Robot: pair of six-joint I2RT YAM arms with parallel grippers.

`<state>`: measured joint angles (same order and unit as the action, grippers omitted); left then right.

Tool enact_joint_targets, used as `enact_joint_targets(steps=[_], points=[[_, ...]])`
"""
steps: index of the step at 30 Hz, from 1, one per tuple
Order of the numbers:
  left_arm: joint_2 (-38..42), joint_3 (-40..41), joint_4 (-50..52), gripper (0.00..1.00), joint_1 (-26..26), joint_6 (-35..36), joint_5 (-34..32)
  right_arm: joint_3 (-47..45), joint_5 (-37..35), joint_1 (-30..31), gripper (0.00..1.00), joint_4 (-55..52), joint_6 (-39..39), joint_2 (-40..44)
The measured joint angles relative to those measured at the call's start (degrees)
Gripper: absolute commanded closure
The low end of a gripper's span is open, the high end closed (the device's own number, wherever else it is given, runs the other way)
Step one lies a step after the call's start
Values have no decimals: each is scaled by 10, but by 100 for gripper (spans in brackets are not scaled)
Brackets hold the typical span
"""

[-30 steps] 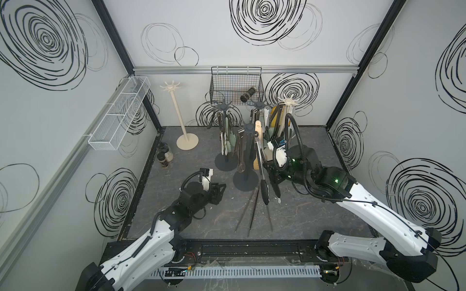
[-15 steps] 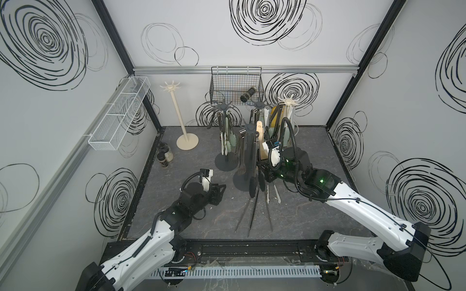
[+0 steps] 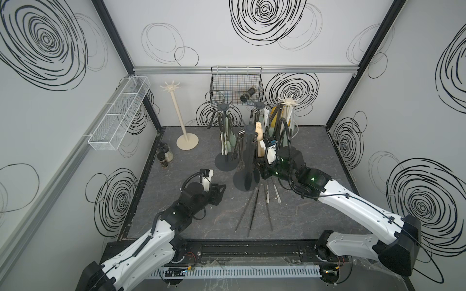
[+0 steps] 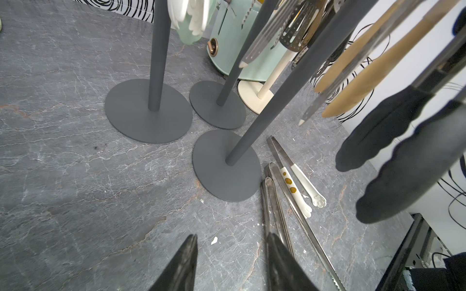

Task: Hang food tongs on kitchen utensil racks
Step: Hang the food tongs on the rack, then move the rack to the center of the board.

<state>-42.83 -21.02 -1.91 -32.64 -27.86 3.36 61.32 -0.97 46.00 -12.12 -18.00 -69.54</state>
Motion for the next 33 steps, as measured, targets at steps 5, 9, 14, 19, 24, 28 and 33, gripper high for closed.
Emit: enact_joint_targets(steps=[5,9,14,19,24,28,33], points=[[0,0,0,51,0,0,0,-20,-2,-4,77,-21,-6,0],[0,0,0,51,0,0,0,-32,-2,-8,76,-46,-10,-1],[0,0,1,51,0,0,-3,-33,1,-10,72,-52,-11,1],[0,-9,24,51,0,-2,-25,-48,4,-13,66,-53,-10,18],[-14,-58,63,48,9,-5,-51,-84,7,-23,58,-54,1,56],[-49,-109,82,46,58,-4,-61,-130,19,-47,52,-53,14,104],[-117,-169,78,45,156,11,-64,-197,61,-111,48,-45,31,168]])
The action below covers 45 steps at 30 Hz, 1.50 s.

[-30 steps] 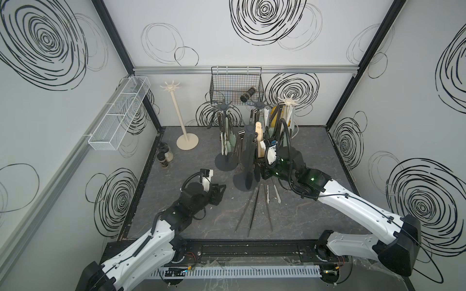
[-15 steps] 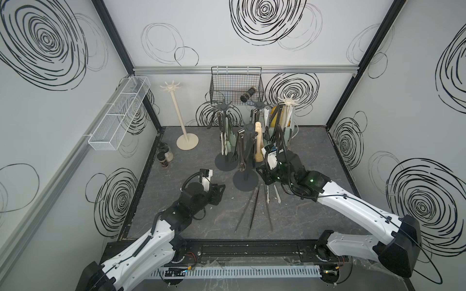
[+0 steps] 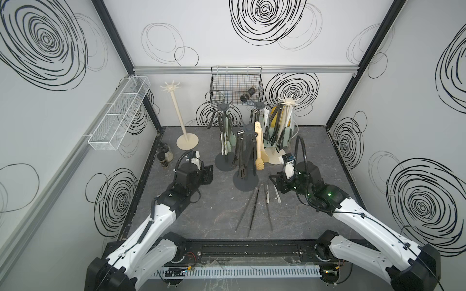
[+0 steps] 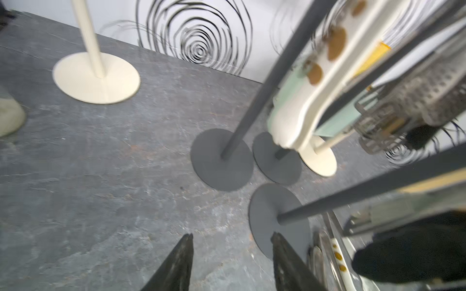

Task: Hang food tongs on kitchen utensil racks
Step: Move the rack to the center of the board.

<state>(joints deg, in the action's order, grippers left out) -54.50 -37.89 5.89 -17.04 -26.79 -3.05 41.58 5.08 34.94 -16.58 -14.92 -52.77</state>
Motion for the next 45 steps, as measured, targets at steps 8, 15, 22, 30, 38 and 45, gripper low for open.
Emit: enact_joint_targets(steps=[8,15,22,30,38,45], points=[[-134,-65,-118,32,134,49,-7,-43,82,-81,45,21,22,23],[-285,-117,-276,25,207,112,24,-49,119,-111,43,35,37,28],[-445,-241,-367,25,241,167,81,-57,129,-128,41,53,38,12],[-576,-397,-388,25,276,203,123,-56,125,-133,41,71,37,-28],[-649,-494,-370,25,282,247,169,-44,131,-134,40,84,33,-90],[-701,-560,-341,32,289,266,191,-25,141,-134,40,96,26,-127]])
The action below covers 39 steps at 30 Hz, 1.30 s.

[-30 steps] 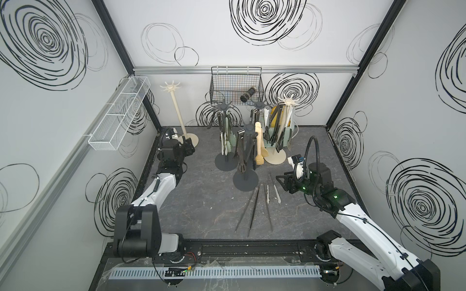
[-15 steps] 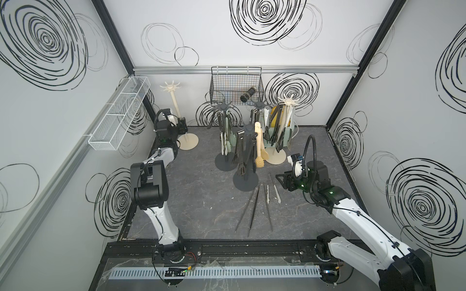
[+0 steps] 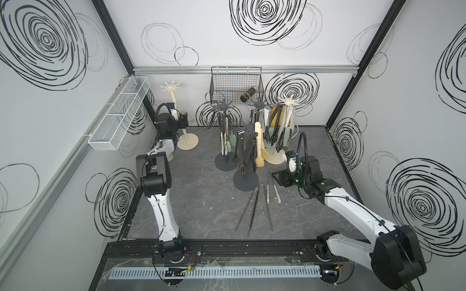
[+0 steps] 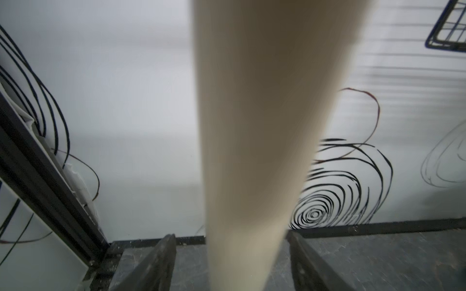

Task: Hang food tongs on kitchen utensil racks
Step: Move the rack to the center of the board.

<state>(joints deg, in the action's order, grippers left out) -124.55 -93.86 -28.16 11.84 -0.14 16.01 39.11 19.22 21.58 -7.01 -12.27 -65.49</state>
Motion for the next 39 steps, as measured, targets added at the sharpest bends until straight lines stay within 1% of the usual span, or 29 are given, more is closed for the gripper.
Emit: enact_joint_targets(steps=[3,4,5,9,10,11,15,19,22,27,30,33,36,39], points=[[-13,-16,12,49,3,6,6,2,0,0,40,2,-3,-8],[-14,-17,13,56,3,7,7,3,0,0,40,2,-3,-10],[-15,-17,13,66,4,9,8,3,0,0,40,3,-4,-12],[-16,-17,15,92,4,11,15,5,0,0,40,2,-4,-18],[-16,-17,15,98,4,10,16,6,0,0,40,2,-4,-18],[-16,-16,14,100,4,10,17,7,0,0,40,2,-4,-18],[-10,3,-8,100,4,5,17,10,0,0,40,1,-4,-13],[23,57,-35,100,0,-2,10,10,0,0,40,0,-4,9],[74,122,-35,100,-5,-7,-9,10,0,0,40,0,-3,35],[198,261,-28,100,-31,-23,-57,-5,3,0,40,1,1,75],[274,342,-30,100,-65,-28,-94,-24,6,0,40,0,5,102],[340,409,-35,100,-109,-29,-134,-43,7,0,40,0,9,131],[405,478,-42,100,-167,-29,-181,-58,7,0,40,-2,10,164],[456,530,-45,100,-220,-29,-214,-67,6,0,40,-3,9,193]])
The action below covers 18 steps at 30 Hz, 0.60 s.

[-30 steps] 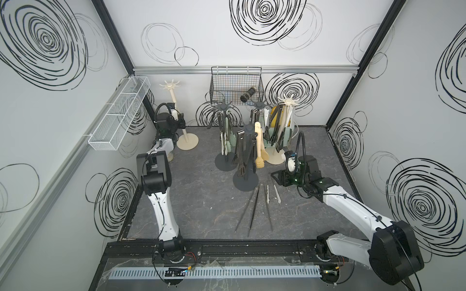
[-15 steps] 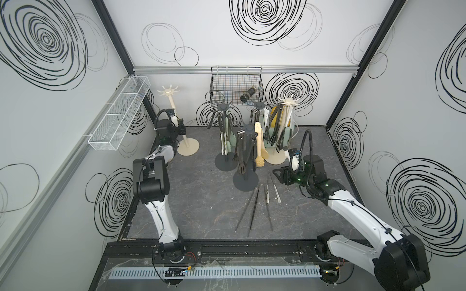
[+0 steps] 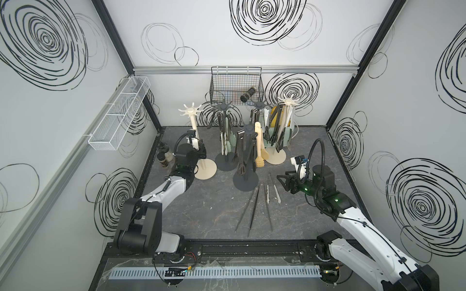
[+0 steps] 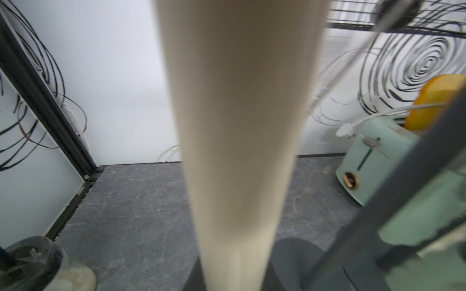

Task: Hang food tongs on kitchen utensil racks
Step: Move the rack to the center of the board.

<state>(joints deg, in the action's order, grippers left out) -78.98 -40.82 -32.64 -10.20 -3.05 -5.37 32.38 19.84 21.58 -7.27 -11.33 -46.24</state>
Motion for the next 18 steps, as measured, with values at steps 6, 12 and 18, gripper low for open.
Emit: enact_joint_targets(steps=[6,12,18], points=[[84,71,0,100,-80,-2,-66,-7,-9,0,40,-4,0,40],[122,106,2,100,-175,-2,-123,-15,-17,0,40,-14,0,54],[121,110,10,100,-247,-4,-155,-15,-27,0,40,-23,0,54]])
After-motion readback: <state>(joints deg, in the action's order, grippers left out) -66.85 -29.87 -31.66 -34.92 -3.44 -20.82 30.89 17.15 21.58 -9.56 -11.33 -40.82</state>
